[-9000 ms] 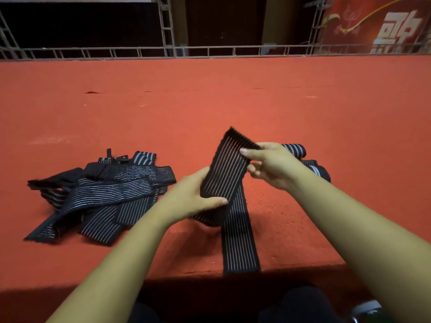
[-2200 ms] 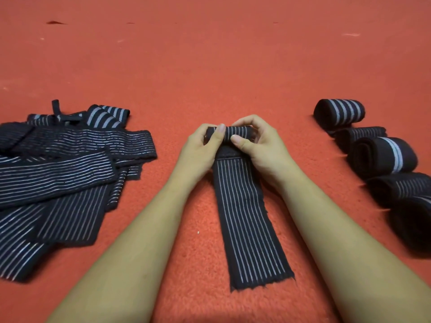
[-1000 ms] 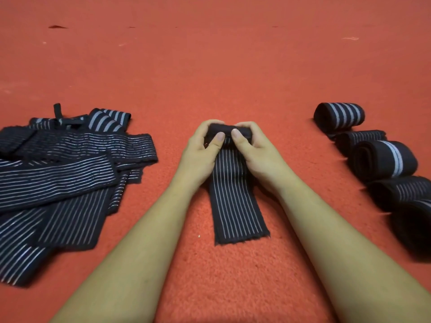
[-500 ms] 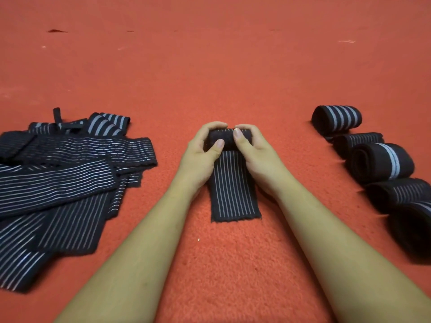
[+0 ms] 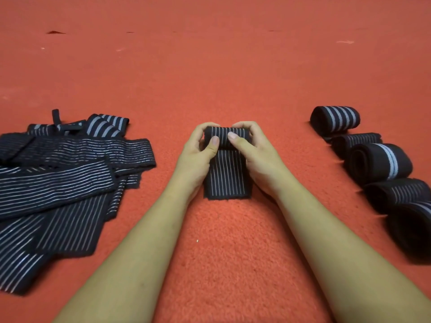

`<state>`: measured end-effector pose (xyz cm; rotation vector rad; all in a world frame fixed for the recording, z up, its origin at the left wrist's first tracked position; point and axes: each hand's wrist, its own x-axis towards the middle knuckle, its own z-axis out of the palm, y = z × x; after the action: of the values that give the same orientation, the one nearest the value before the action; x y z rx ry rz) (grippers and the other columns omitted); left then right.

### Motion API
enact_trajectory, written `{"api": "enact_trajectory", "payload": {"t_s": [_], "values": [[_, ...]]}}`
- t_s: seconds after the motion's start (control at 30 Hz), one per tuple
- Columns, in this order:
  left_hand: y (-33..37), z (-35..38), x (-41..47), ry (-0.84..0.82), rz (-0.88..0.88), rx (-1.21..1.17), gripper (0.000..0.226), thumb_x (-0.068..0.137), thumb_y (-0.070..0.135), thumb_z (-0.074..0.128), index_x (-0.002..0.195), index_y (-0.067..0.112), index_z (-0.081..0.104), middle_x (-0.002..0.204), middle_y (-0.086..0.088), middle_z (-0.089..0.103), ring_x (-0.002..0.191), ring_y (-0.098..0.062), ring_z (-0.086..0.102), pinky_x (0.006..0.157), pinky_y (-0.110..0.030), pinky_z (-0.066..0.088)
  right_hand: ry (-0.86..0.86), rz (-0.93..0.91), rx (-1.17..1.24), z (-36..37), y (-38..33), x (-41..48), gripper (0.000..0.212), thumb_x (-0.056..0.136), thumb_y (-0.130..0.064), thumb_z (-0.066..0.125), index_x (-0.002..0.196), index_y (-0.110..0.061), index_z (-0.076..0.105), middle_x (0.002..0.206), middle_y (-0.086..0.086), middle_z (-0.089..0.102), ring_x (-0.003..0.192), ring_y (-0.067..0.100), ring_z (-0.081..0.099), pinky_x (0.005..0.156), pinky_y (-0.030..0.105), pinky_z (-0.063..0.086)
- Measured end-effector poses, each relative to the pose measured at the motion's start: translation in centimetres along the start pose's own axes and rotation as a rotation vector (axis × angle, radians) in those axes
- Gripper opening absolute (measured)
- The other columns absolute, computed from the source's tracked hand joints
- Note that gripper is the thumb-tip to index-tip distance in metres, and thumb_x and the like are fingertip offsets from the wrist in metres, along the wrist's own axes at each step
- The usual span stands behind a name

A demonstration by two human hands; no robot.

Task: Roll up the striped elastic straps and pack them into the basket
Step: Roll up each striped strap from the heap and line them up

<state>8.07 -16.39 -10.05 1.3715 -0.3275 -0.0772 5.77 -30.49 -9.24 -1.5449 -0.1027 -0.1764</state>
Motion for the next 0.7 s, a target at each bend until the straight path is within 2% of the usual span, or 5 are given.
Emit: {"api": "enact_trajectory", "payload": {"t_s": [0.1, 0.23, 0.47, 0.57, 0.7], "values": [[0.2, -0.4, 0.0, -0.039, 0.069, 0.099, 0.030, 0.089, 0.015, 0.056, 0.111, 0.035, 0.061, 0.101, -0.006, 0.059, 0.091, -0.014, 0.055, 0.085, -0.032, 0.046, 0.029, 0.034, -0.093, 0.0, 0.4, 0.0, 0.030, 0.099, -0.035, 0.059, 0.120, -0.015, 0.053, 0.103, 0.003, 0.062, 0.094, 0.011, 0.060, 0.093, 0.039, 0.050], [0.2, -0.3, -0.1, -0.053, 0.048, 0.145, 0.033, 0.095, 0.018, 0.062, 0.124, 0.030, 0.055, 0.099, -0.004, 0.063, 0.087, -0.008, 0.060, 0.080, -0.024, 0.050, 0.030, 0.003, -0.019, -0.5, 0.4, 0.0, 0.024, 0.095, -0.027, 0.063, 0.113, -0.015, 0.052, 0.098, 0.007, 0.058, 0.089, 0.017, 0.058, 0.084, 0.040, 0.049], [0.5, 0.4, -0.1, 0.104, -0.032, 0.203, 0.033, 0.103, 0.034, 0.050, 0.121, 0.008, 0.061, 0.095, 0.007, 0.068, 0.075, 0.010, 0.064, 0.067, -0.009, 0.046, -0.048, -0.050, -0.014, -0.8, 0.6, 0.2, 0.031, 0.083, -0.021, 0.068, 0.108, -0.027, 0.052, 0.101, 0.012, 0.055, 0.091, 0.024, 0.055, 0.083, 0.046, 0.048], [0.4, 0.0, 0.1, 0.063, -0.018, 0.121, 0.023, 0.102, 0.020, 0.055, 0.123, 0.010, 0.058, 0.102, 0.001, 0.067, 0.088, -0.001, 0.064, 0.080, -0.018, 0.050, -0.026, -0.010, 0.045, -0.5, 0.5, 0.3, 0.031, 0.080, -0.034, 0.071, 0.108, -0.030, 0.056, 0.102, 0.008, 0.059, 0.090, 0.021, 0.059, 0.080, 0.047, 0.050], [-0.2, -0.6, 0.2, -0.048, 0.115, 0.213, 0.035, 0.091, 0.013, 0.059, 0.124, 0.023, 0.054, 0.114, -0.004, 0.060, 0.104, -0.012, 0.056, 0.102, -0.038, 0.045, 0.017, 0.042, 0.057, -0.3, 1.0, 0.6, 0.041, 0.079, -0.052, 0.069, 0.110, -0.027, 0.059, 0.105, 0.003, 0.065, 0.100, 0.017, 0.063, 0.101, 0.054, 0.050]]}}
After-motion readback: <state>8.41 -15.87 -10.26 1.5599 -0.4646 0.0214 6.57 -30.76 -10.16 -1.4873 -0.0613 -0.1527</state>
